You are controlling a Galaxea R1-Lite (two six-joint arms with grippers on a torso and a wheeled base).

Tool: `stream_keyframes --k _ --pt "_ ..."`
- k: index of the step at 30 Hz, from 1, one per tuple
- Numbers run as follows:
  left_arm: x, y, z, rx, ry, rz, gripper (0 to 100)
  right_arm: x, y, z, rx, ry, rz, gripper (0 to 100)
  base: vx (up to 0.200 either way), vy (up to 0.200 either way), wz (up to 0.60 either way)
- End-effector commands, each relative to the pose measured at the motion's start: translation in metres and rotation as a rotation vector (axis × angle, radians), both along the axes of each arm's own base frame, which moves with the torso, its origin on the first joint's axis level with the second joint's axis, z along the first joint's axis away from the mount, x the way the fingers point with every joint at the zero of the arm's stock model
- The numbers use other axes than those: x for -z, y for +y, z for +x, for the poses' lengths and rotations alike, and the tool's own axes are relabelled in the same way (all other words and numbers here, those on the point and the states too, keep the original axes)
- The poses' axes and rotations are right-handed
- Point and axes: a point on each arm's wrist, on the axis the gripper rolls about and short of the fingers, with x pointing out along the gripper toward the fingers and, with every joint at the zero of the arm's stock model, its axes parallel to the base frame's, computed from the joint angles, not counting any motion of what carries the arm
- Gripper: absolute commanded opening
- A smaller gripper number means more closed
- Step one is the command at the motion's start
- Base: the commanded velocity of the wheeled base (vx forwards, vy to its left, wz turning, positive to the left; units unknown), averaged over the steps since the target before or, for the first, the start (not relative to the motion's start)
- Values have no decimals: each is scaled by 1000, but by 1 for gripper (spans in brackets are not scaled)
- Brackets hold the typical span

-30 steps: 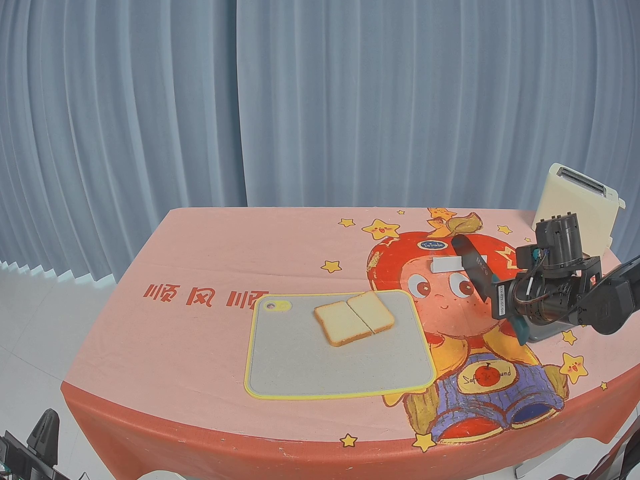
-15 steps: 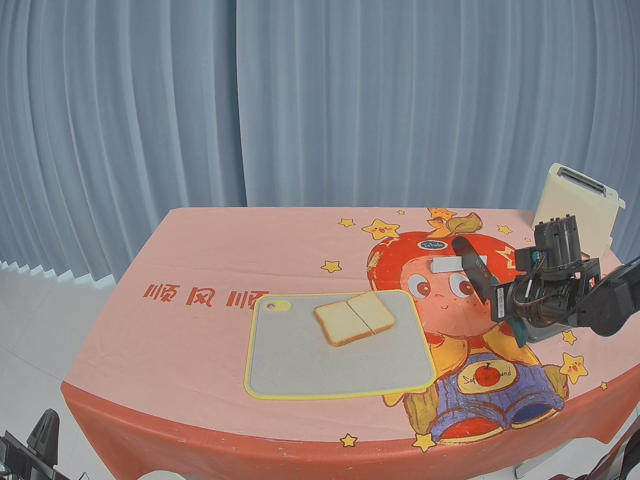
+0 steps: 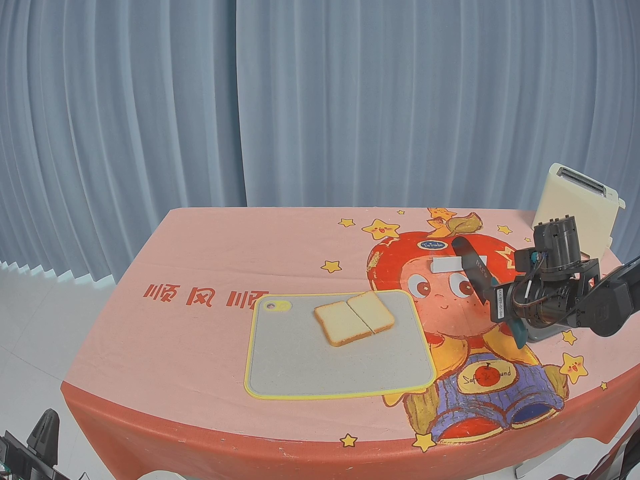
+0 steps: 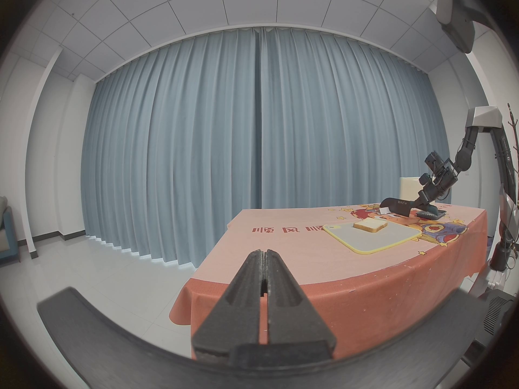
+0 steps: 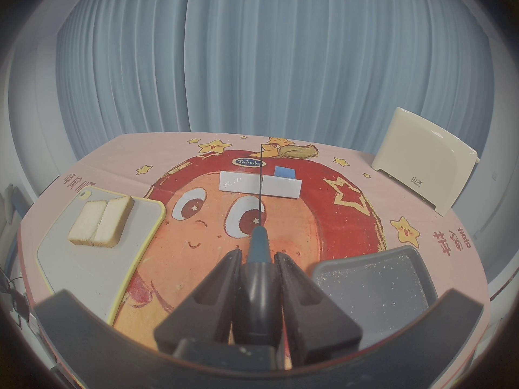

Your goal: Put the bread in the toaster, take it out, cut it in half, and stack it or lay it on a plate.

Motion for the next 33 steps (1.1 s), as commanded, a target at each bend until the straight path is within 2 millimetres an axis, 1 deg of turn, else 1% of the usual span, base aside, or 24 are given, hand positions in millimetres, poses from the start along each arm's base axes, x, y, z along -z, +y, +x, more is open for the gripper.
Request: stream_keyframes --k 1,33 --pt "5 0 1 0 8 0 0 0 0 0 -2 2 -1 0 0 0 0" --pt "5 0 1 0 8 0 0 3 2 -3 -10 12 -5 0 0 0 0"
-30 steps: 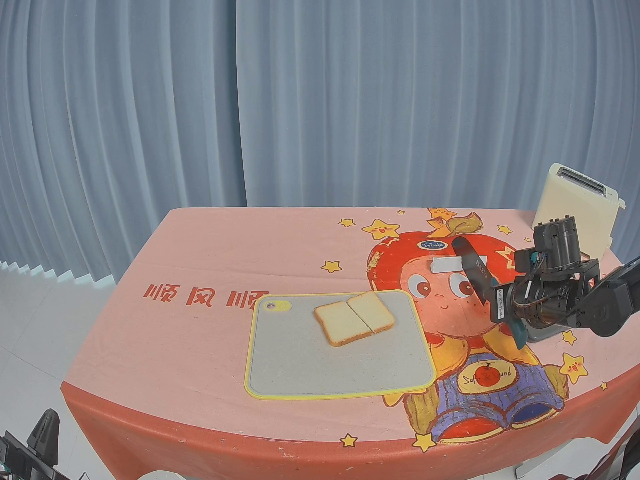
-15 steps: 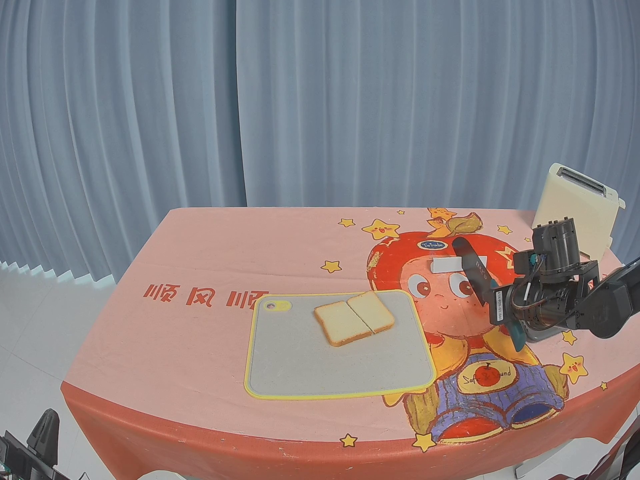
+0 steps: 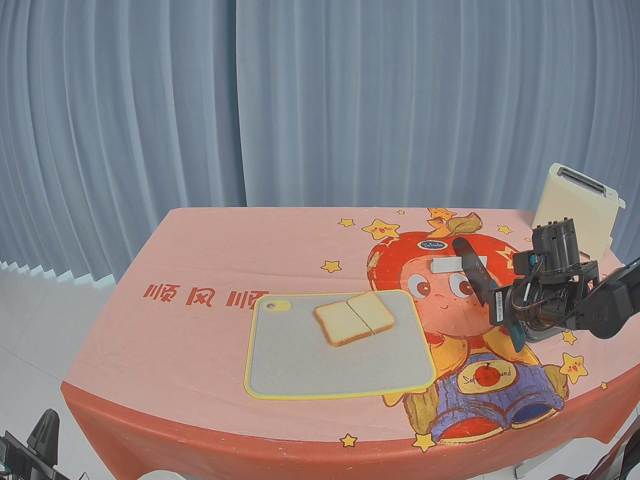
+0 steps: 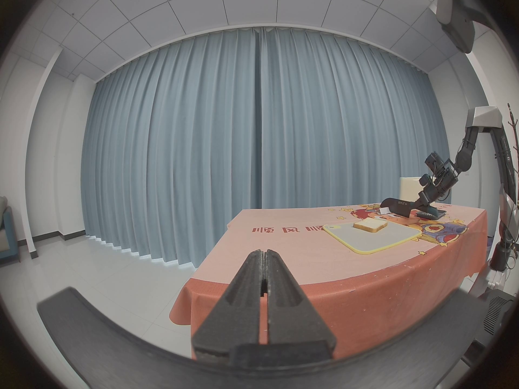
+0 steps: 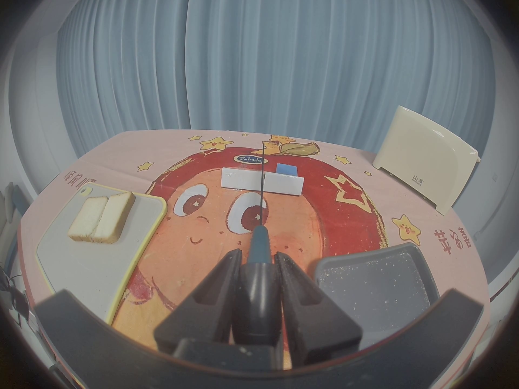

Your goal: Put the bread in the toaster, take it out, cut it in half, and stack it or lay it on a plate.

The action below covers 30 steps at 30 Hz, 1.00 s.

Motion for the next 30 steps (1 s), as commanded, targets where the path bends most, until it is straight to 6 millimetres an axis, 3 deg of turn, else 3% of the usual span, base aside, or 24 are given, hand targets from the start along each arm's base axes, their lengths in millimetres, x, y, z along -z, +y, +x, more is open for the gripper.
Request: stream_keyframes --k 1,3,4,21,30 --pt "5 0 1 0 7 0 0 0 0 -1 -2 3 -1 0 0 0 0" --pt "5 0 1 0 7 0 0 1 0 -1 -3 7 -3 0 0 0 0" --pt "5 0 1 0 7 0 0 1 0 -1 -3 6 -2 100 0 0 0" --pt "5 0 1 0 7 0 0 -4 0 -2 0 -16 8 100 0 0 0" --pt "5 0 1 0 7 0 0 -25 -4 -12 -1 -84 30 100 0 0 0"
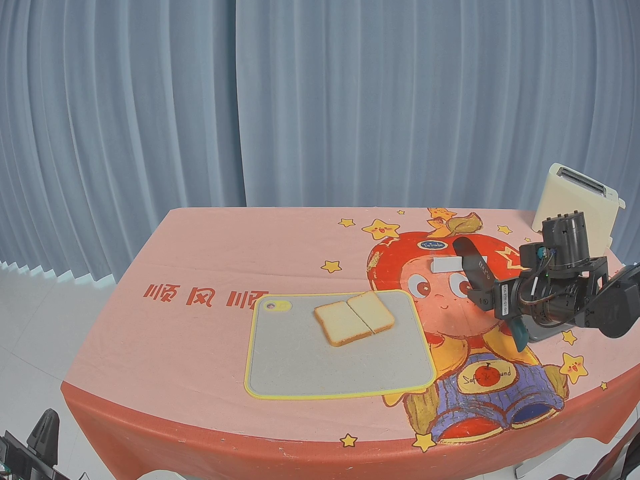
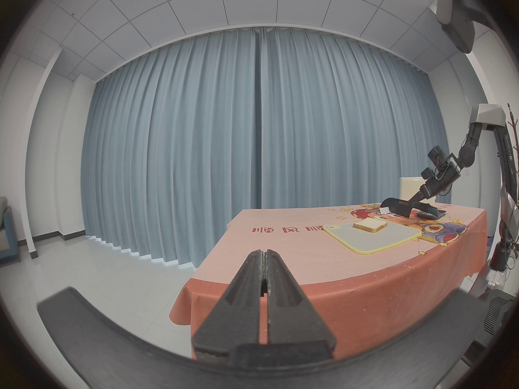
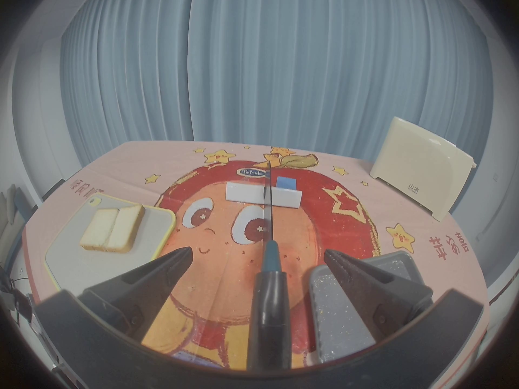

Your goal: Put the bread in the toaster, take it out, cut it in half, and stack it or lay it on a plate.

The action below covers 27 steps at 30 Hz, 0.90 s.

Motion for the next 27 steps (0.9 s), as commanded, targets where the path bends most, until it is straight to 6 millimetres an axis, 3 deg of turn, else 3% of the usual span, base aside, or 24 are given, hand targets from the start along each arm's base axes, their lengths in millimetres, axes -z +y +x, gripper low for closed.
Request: stream_keyframes --k 1,5,19,27 --pt "5 0 1 0 8 0 0 -14 -3 -7 -1 -46 15 100 0 0 0" --pt "5 0 1 0 8 0 0 -22 -1 -13 -15 -70 21 100 0 0 0" --pt "5 0 1 0 8 0 0 -19 16 -25 -87 -59 25 100 0 0 0" --pt "5 0 1 0 8 0 0 -35 14 -24 -87 -116 50 100 0 0 0"
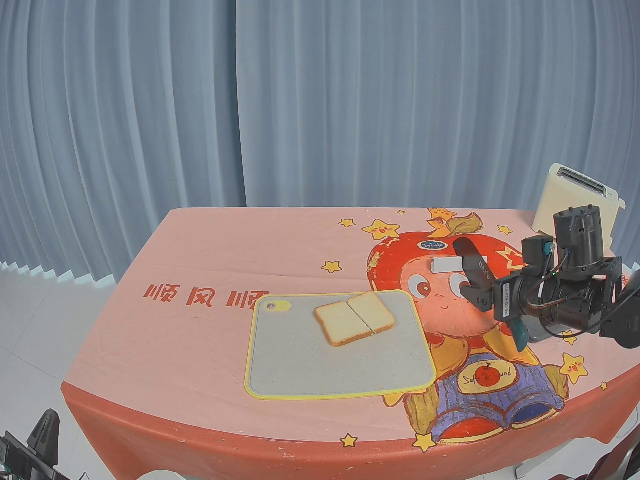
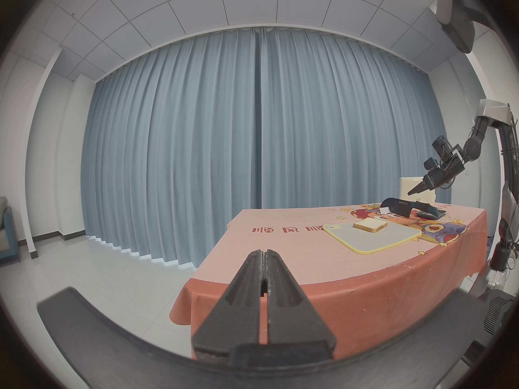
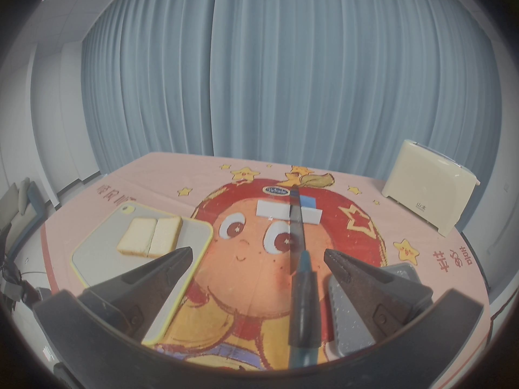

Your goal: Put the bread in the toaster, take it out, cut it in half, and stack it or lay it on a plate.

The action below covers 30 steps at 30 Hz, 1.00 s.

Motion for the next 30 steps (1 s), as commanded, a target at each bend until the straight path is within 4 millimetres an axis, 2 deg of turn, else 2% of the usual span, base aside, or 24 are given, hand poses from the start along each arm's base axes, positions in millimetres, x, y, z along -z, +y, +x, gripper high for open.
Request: stream_keyframes --k 1,5,14,26,30 --pt "5 0 1 0 7 0 0 -16 -2 3 7 -56 29 100 0 0 0" --pt "5 0 1 0 7 0 0 -22 -5 -1 9 -69 38 100 0 0 0" --pt "5 0 1 0 7 0 0 -15 -4 -3 -3 -50 21 100 0 0 0" --pt "5 0 1 0 7 0 0 -12 22 -16 -108 -33 28 100 0 0 0" --pt "5 0 1 0 7 0 0 0 27 -15 -122 1 7 100 0 0 0"
